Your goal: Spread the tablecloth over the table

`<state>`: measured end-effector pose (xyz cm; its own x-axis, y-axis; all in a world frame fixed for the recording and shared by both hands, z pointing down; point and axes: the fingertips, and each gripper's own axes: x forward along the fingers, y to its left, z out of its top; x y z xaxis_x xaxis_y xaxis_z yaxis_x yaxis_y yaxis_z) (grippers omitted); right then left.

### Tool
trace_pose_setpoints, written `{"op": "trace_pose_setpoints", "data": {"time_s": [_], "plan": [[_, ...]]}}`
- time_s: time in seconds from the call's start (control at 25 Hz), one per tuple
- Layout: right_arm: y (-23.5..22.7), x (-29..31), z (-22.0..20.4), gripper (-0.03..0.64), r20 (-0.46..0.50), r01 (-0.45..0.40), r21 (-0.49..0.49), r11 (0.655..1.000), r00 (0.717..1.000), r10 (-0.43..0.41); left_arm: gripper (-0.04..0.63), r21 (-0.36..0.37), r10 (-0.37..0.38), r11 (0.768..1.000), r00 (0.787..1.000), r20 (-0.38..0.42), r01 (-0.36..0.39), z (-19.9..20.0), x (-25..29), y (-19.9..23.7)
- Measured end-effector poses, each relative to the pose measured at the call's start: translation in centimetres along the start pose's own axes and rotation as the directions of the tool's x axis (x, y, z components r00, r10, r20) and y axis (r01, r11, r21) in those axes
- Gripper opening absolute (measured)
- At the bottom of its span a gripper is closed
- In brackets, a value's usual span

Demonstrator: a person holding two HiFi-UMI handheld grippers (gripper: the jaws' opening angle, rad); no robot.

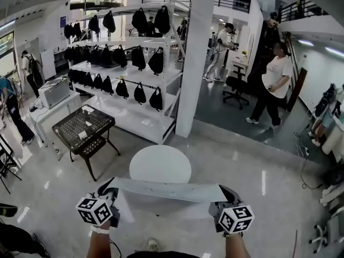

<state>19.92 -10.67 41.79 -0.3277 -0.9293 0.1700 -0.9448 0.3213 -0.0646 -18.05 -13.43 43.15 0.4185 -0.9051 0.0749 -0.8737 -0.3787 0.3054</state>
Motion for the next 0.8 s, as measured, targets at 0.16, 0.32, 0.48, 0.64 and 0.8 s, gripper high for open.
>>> {"op": "trace_pose_setpoints", "data": {"time_s": [0.16, 0.32, 0.48, 0.64, 0.8], "plan": [[0.1, 3.3, 1.4, 0.026, 0.009, 0.013, -0.013, 1.0, 1.0, -0.013, 0.017, 0.001, -0.017, 1.0, 1.0, -0.001, 0.017, 1.0, 2.8, 2.3], [0.6, 6.5, 2.1, 0.026, 0.015, 0.021, -0.038, 0.999, 1.0, -0.02, 0.018, 0.007, -0.033, 0.999, 0.999, 0.009, 0.033, 2.0, 5.5, 5.0], [0.5, 9.0, 2.1, 0.026, 0.011, 0.046, -0.022, 0.999, 0.999, -0.046, 0.018, 0.014, -0.058, 0.998, 0.998, 0.005, 0.058, 2.5, 7.9, 6.9], [1.2, 11.0, 2.5, 0.026, 0.006, 0.057, -0.037, 0.998, 0.998, -0.056, 0.017, 0.022, -0.072, 0.997, 0.997, -0.002, 0.072, 3.0, 9.4, 9.0], [1.2, 12.0, 3.0, 0.026, -0.001, 0.055, -0.037, 0.998, 0.999, -0.055, 0.018, 0.014, -0.083, 0.996, 0.997, 0.003, 0.083, 3.2, 10.2, 9.6]]}}
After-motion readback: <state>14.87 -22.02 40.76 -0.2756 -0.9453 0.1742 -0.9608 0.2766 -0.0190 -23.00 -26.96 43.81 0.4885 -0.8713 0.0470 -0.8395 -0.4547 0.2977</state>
